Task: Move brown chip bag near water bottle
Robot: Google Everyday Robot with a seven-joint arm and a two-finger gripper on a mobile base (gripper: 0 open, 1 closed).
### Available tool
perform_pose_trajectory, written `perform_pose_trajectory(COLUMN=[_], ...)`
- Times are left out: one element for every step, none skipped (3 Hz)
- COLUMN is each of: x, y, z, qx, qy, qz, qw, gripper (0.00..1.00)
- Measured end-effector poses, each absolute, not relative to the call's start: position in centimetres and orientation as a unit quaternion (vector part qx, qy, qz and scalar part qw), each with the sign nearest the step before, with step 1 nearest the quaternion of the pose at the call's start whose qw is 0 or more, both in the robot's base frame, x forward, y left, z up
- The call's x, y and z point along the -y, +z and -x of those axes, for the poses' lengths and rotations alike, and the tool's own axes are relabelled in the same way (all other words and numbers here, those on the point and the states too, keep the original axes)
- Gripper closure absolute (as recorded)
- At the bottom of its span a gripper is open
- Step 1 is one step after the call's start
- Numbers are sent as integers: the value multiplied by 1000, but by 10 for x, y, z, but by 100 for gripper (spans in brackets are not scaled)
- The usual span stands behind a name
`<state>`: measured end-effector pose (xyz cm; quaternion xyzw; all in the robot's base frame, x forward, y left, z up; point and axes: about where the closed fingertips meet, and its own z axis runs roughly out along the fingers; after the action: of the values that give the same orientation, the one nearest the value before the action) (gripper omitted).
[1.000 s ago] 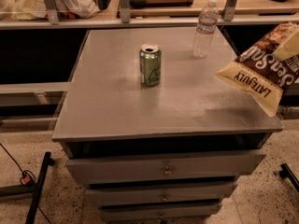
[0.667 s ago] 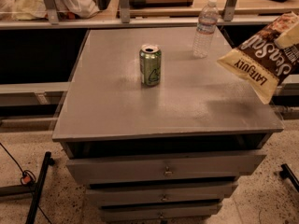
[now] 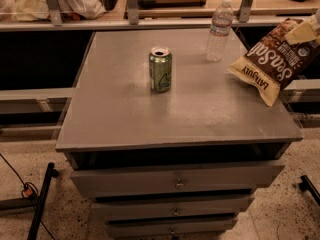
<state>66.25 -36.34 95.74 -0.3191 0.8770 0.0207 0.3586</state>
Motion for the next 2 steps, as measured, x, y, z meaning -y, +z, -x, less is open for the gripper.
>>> perform_pose_trajectory(x=[359,345], y=[944,935], z=[-675,-685], qx=[-873,-863], qy=[52,87], qz=[311,319], qw=[373,382], gripper=[100,100])
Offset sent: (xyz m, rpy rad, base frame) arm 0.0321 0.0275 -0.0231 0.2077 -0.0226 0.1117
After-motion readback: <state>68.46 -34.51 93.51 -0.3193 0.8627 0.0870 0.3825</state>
